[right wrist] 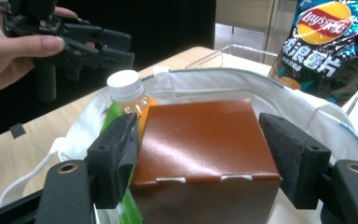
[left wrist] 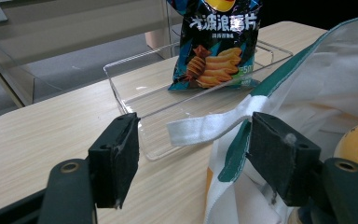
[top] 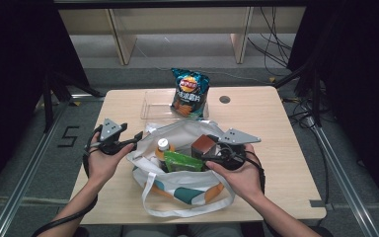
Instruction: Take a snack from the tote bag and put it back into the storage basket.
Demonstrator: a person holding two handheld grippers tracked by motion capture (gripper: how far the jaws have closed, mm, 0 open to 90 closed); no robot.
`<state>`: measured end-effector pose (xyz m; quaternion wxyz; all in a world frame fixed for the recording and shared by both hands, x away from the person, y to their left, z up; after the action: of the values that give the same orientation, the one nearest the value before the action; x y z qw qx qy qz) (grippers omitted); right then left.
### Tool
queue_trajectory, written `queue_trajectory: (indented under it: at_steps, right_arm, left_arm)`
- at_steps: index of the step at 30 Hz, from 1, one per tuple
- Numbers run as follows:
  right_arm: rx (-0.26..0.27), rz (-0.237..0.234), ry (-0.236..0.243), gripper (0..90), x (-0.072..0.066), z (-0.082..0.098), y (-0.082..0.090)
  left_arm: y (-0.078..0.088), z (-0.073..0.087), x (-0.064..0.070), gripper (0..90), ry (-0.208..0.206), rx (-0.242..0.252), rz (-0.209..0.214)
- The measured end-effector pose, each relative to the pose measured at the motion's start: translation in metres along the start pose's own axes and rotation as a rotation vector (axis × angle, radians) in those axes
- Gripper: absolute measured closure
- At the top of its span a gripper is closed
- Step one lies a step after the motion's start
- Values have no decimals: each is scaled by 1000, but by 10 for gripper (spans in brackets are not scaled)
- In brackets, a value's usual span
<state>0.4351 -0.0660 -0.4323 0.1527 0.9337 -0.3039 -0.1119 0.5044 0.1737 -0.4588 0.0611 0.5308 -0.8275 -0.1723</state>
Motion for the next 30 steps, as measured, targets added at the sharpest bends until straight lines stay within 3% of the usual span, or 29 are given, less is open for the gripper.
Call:
queue_trajectory:
  at_steps: [2, 4, 5, 6, 8, 17, 27, 30]
  right_arm:
    - [-10, 21, -33, 328, -1, 3, 0]
    - [-8, 25, 16, 335, 3, 3, 0]
    - [-8, 25, 16, 335, 3, 3, 0]
    - [-14, 16, -28, 342, 0, 6, -1]
    - [-8, 18, -28, 346, 0, 6, -2]
    - [-1, 40, 30, 384, 4, 4, 0]
    - [-4, 45, 34, 390, 5, 2, 3]
    - [4, 48, 15, 391, 4, -1, 5]
  left_arm:
    - [0, 0, 0, 329, -1, 0, 0]
    - [0, 0, 0, 328, -1, -1, 0]
    - [0, 0, 0, 329, -1, -1, 0]
    - [0, 0, 1, 328, 0, 0, 0]
    - [0, 0, 1, 328, -5, -2, 1]
    - [-1, 1, 1, 329, -5, -3, 1]
    - [-1, 0, 1, 329, -6, 2, 5]
    - [-1, 0, 0, 328, -2, 2, 1]
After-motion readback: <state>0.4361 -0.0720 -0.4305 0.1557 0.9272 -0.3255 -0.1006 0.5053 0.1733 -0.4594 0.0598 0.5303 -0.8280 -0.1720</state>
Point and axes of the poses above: each handheld gripper's, and its own axes: y roughly backward along the jaws, z roughly out of its underside, x roughly to its right, the point moved 10 cm from there along -y, roughly forward along the jaws, and after that the axes turned 4 degrees about -z, right-handed, at the moved point
